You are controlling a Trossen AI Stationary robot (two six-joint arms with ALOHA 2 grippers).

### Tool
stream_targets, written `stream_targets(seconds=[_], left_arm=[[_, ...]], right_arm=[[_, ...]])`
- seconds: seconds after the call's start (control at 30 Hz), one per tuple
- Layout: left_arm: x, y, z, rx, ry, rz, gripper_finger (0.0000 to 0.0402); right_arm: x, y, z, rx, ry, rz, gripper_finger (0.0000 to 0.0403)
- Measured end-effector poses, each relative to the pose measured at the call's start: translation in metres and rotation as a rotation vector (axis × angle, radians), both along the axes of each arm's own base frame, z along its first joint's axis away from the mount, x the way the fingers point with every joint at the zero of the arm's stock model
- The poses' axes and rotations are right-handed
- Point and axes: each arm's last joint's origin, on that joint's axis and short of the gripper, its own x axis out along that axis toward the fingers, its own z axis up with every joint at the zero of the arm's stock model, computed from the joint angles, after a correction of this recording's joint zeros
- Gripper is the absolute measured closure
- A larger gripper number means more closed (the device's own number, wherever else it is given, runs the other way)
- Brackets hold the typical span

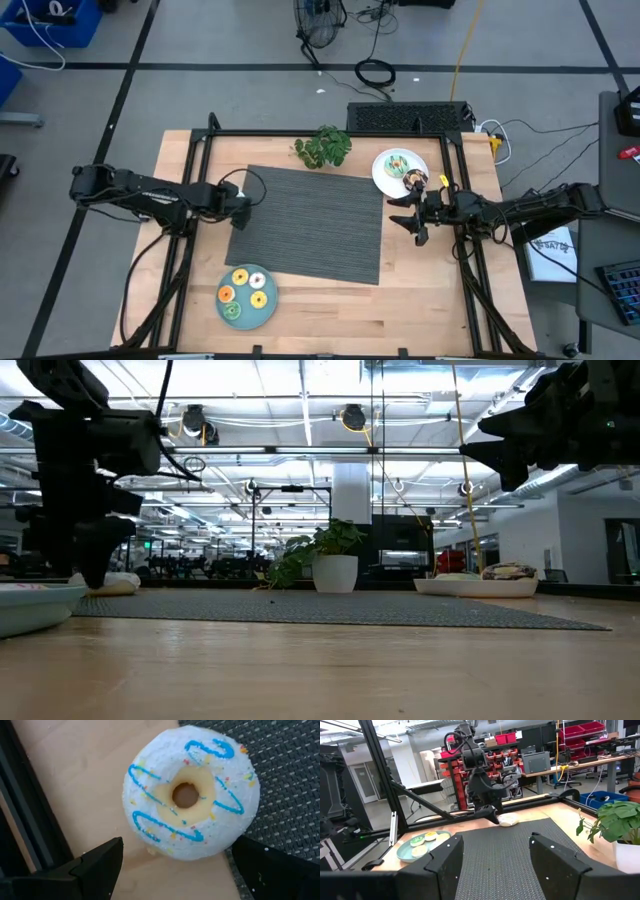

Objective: Pick & Place donuts
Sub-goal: Put the large light blue donut on the white plate

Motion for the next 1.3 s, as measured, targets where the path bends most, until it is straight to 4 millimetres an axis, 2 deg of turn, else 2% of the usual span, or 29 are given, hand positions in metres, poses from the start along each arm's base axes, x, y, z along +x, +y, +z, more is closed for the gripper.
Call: stream_targets(seconds=[0.23, 0.43, 0.67, 0.77, 0.97, 1.3], left_arm=[[0.008, 0.011, 0.0, 0.002, -0.062, -0.069, 0.0037], [0.006, 0.017, 0.0, -0.023, -0.067, -0.013, 0.0037], [-0.003, 0.022, -0.016, -0.057, -0.082, 0.052, 0.0037], [-0.002, 0.023, -0.022, -0.043, -0.113, -0.04, 0.0037], [0.005, 0.026, -0.018, 0.023, -0.092, -0.271, 0.0037], [0.01, 0.027, -0.017, 0.058, -0.104, -0.375, 0.0037]], right_arm=[[0.0, 0.0, 0.0, 0.0, 0.0, 0.0, 0.0193], [0.0, 0.0, 0.0, 0.0, 0.0, 0.0, 0.0193], [0.0, 0.0, 0.0, 0.0, 0.0, 0.0, 0.0193], [0.0, 0.0, 0.0, 0.0, 0.0, 0.0, 0.0193], [0.0, 0.0, 0.0, 0.0, 0.0, 0.0, 0.0193], [0.0, 0.0, 0.0, 0.0, 0.0, 0.0, 0.0193]])
